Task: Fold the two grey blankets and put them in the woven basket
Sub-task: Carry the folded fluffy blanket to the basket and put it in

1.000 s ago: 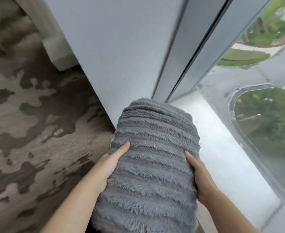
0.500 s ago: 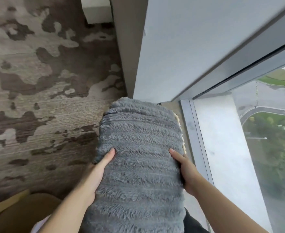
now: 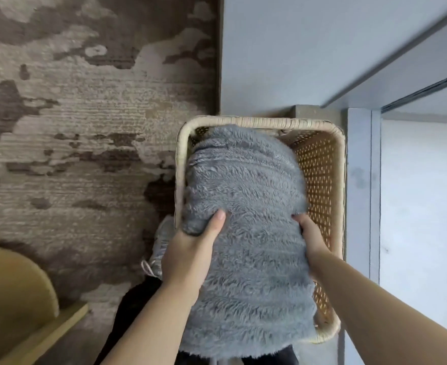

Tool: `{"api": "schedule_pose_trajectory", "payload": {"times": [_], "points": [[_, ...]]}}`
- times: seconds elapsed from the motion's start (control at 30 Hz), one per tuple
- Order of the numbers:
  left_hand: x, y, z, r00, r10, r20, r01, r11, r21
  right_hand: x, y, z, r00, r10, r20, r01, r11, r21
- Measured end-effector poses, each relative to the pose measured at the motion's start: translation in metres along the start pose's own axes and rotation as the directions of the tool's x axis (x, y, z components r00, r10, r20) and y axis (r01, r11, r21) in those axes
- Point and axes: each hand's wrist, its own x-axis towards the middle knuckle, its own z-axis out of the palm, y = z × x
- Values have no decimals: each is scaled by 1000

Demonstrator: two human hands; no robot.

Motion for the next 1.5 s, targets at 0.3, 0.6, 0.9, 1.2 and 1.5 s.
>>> {"api": "schedule_pose_trajectory", "payload": {"times": [0.3,0.6,0.9,1.2,1.5], "points": [[47,-35,45,990,125,-60,-128,991,-44,64,6,-4,984,-156,-81,151,986,-69],[113,-102,86,983,133,-129,-144,987,-77,116,37,3,763,-549,-341,417,821,-389],[114,-86,86,968,125,-217,-48,942,331,116,33,7,650,-642,-406,315,714,-626],[72,-17,109,685,702,194,-547,319,774,52,40,24,452,-870,196,436,24,-899],[150,-59,131,689,669,281,-504,164,848,126,59,29,553,-827,98,338,116,-934]]}}
